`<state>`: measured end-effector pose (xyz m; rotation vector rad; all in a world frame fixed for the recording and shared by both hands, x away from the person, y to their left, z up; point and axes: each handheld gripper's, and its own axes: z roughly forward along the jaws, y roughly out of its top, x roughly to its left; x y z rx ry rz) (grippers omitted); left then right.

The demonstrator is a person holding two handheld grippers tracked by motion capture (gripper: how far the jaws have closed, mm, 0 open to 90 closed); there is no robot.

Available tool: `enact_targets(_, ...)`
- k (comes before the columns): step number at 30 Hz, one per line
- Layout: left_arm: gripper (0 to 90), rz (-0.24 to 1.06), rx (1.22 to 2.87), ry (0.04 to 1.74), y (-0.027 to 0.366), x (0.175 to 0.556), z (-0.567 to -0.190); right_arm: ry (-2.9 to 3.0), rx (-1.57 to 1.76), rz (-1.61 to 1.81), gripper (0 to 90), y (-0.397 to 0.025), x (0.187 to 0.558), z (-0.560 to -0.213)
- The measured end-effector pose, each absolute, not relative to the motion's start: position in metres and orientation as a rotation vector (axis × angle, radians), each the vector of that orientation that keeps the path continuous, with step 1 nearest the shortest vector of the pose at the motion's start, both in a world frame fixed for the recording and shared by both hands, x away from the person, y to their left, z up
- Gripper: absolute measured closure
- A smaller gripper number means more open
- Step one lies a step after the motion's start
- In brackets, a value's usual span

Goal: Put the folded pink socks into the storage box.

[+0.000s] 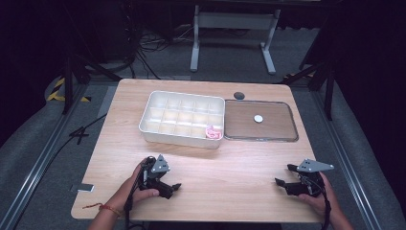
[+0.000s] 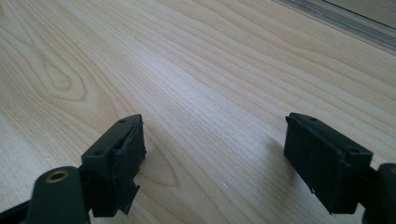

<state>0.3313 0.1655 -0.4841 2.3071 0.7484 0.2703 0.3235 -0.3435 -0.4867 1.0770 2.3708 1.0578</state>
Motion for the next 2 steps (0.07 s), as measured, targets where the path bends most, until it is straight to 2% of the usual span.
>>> enact_targets(2, 3.5, 0.27, 2.307, 0.748, 0.1654, 0.3314, -0.4842, 2.37, 1.079, 1.056, 19.8, -0.3434, 0.3237, -0.4868)
